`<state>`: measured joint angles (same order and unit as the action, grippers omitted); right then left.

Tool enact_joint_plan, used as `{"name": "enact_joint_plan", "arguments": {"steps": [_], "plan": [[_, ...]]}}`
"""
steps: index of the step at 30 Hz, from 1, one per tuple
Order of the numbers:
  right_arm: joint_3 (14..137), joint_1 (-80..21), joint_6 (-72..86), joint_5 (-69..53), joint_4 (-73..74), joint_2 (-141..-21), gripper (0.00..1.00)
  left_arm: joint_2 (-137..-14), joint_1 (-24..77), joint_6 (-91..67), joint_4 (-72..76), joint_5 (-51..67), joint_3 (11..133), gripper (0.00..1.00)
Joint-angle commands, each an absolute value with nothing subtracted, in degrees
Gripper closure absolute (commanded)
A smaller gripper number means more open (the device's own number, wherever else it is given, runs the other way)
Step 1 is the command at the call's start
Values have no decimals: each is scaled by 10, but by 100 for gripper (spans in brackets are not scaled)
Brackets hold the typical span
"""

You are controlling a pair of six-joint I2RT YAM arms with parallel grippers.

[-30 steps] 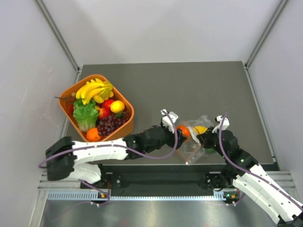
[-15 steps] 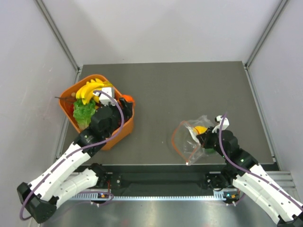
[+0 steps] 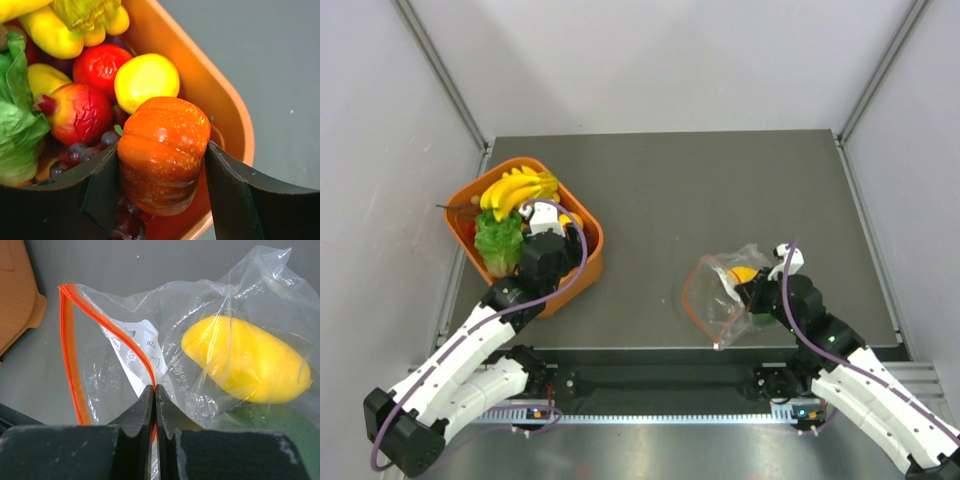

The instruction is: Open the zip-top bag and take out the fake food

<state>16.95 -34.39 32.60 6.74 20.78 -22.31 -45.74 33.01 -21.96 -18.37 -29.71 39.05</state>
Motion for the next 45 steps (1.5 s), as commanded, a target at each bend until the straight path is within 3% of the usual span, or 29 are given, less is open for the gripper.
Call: {"name": "enact_joint_plan", "arguments": {"steps": [1, 2, 4, 5, 17, 21, 26, 30, 35, 45], "plan": [[197, -349, 321, 64, 193, -230, 100, -452, 327, -219, -191, -320, 385, 48], [197, -350, 321, 63, 192, -231, 100, -453, 327, -219, -191, -318, 386, 26], [199, -350, 319, 62, 193, -233, 100, -454, 327, -216, -190, -320, 393, 6], [199, -349, 319, 63, 197, -234, 100, -455, 327, -213, -190, -321, 401, 5], [206, -350, 315, 64, 194, -245, 100, -463, 340, -121, -204, -305, 518, 1], [209, -350, 314, 68, 198, -244, 100, -494, 418, -98, -167, -303, 549, 1], [214, -350, 314, 71, 206, -238, 100, -598, 593, -69, -119, -435, 574, 1], [221, -350, 317, 69, 217, -220, 100, -665, 661, -102, -9, -299, 535, 1], [241, -350, 314, 80, 246, -202, 100, -687, 672, -158, 194, -133, 442, 1], [247, -350, 318, 74, 263, -185, 100, -823, 699, -203, 346, -64, 438, 1]]}}
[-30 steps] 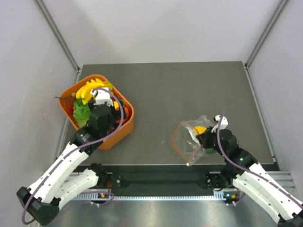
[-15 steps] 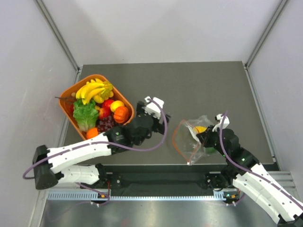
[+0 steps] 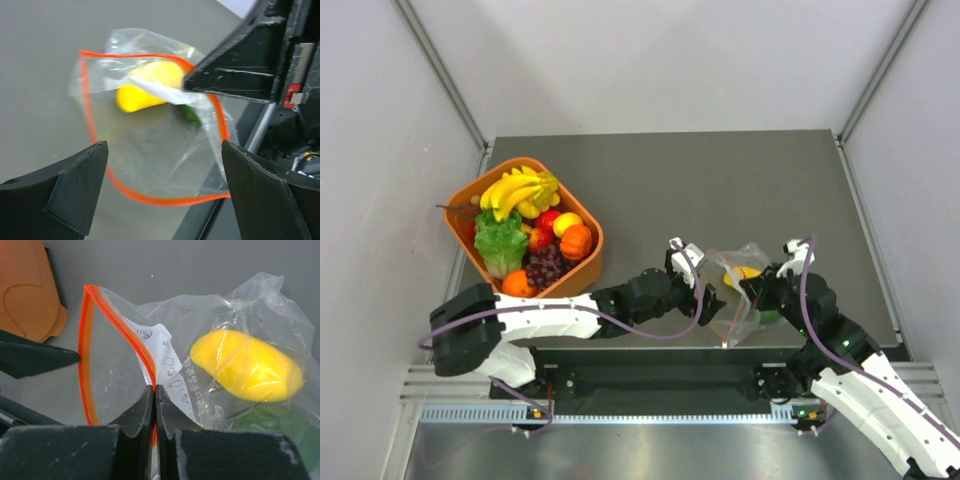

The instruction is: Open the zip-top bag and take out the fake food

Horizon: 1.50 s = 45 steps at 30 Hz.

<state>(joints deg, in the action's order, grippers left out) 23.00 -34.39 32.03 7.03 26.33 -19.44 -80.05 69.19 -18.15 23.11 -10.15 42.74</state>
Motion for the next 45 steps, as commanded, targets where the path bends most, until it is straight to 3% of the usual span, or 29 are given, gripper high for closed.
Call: {"name": "enact_joint_plan", "arguments": {"steps": [1, 7, 10, 11, 13, 15, 19, 22, 23, 25, 27, 30, 36, 45], "plan": [[246, -350, 319, 73, 263, -185, 100, -842, 700, -206, 351, -60, 443, 2], [245, -350, 318, 76, 263, -190, 100, -904, 704, -216, 382, -53, 453, 4], [252, -350, 319, 68, 262, -192, 100, -940, 704, -200, 380, -64, 469, 10], [257, -350, 319, 62, 264, -192, 100, -949, 704, -193, 374, -75, 475, 24], [264, -350, 320, 59, 270, -187, 100, -969, 703, -190, 371, -89, 482, 38], [274, -350, 319, 60, 284, -178, 100, -978, 703, -188, 379, -103, 481, 44], [287, -350, 319, 62, 308, -168, 99, -1009, 703, -188, 395, -116, 481, 47], [298, -350, 318, 81, 327, -167, 66, -1031, 703, -185, 402, -116, 488, 47], [303, -350, 319, 89, 331, -165, 50, -1034, 703, -185, 408, -117, 488, 47], [311, -350, 321, 119, 340, -161, 37, -1041, 703, -187, 412, -121, 487, 48], [333, -350, 323, 153, 352, -152, 34, -1043, 703, -186, 414, -124, 486, 47], [358, -350, 322, 203, 352, -155, 34, -1043, 702, -183, 420, -125, 476, 47], [317, -347, 313, 258, 291, -284, 47, -1034, 701, -181, 442, -120, 460, 44], [248, -271, 302, 246, 174, -349, 74, -1039, 700, -165, 460, -76, 459, 37]]}}
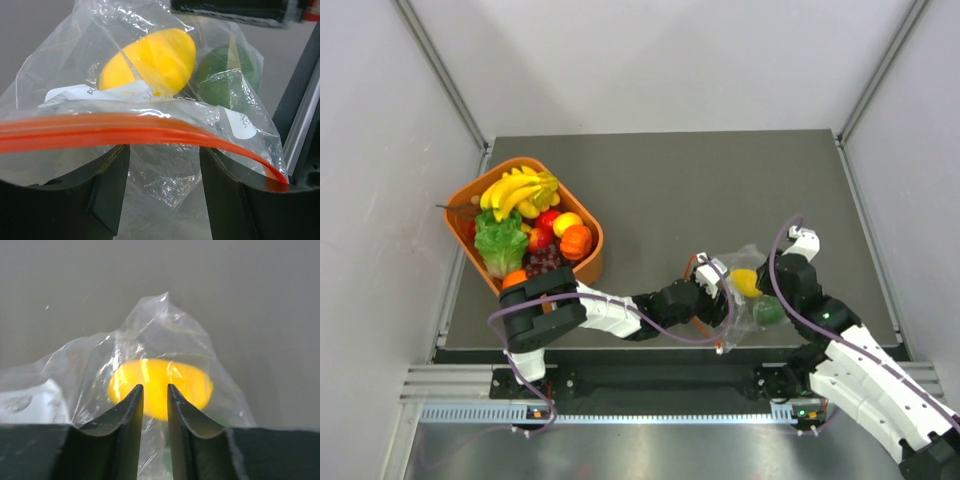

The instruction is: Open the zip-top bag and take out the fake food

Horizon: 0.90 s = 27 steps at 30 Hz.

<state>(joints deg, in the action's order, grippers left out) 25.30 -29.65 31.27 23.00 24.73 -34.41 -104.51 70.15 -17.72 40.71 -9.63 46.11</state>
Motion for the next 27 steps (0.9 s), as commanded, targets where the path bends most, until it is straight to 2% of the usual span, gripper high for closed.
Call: {"name": "enact_joint_plan", "arguments": {"steps": [1, 5, 10, 19, 27], "plan": [[234, -260, 300, 234, 167, -358, 76, -1038, 700, -163, 461, -74, 459, 37], [200, -206, 289, 179, 110, -388, 77, -1043, 696, -159, 463, -62, 466, 36], [194, -194, 284, 153, 59, -473, 78, -1052, 693, -152, 456, -58, 475, 34], [243, -191, 254, 99, 49, -596, 78, -1073, 676, -134, 434, -54, 507, 21], [242, -190, 248, 85, 44, -595, 79, -1066, 665, -128, 392, -112, 509, 18]]}}
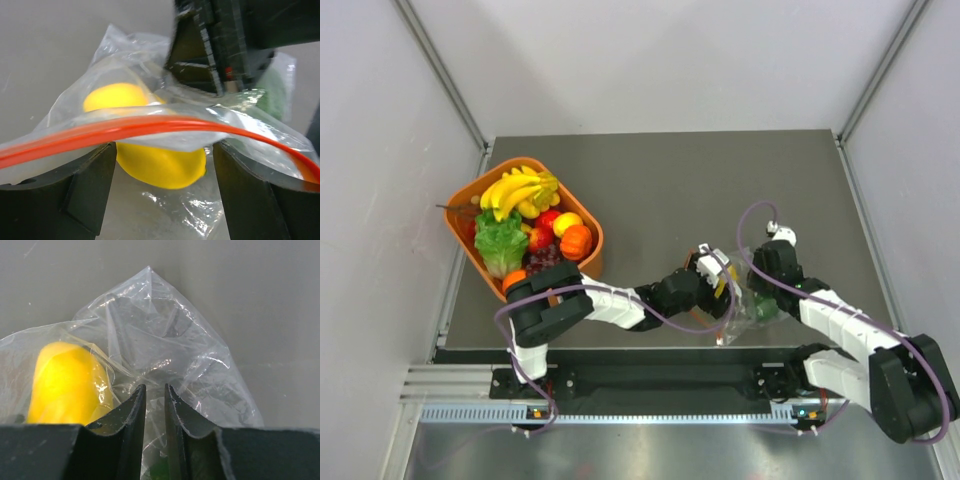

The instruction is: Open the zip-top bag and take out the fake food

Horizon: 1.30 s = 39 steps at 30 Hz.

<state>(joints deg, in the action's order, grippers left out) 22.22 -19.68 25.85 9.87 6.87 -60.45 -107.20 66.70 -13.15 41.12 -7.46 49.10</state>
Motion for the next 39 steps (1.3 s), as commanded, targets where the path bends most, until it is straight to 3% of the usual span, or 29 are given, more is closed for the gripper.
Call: {"name": "enact_joint_plan", "arguments": {"steps": [1, 14, 16, 17, 18, 21, 25, 39], "plan": [[241, -190, 248, 81, 42, -594, 79, -1070, 665, -135, 375, -117, 517, 18], [239, -190, 239, 58, 39, -593, 80, -1137, 666, -129, 302, -153, 577, 12], [237, -190, 238, 57, 38, -592, 80, -1143, 666, -123, 296, -156, 581, 18], [237, -191, 238, 58, 36, -591, 80, -1143, 666, -122, 296, -154, 577, 25], [236, -190, 239, 58, 34, -590, 80, -1143, 666, -122, 298, -152, 575, 41], [236, -190, 238, 59, 34, -589, 80, -1129, 667, -120, 306, -139, 561, 60], [233, -188, 238, 58, 31, -584, 80, -1085, 667, -118, 314, -114, 535, 78], [214, -155, 239, 23, 16, -563, 82, -853, 667, -184, 184, -11, 430, 85]]}}
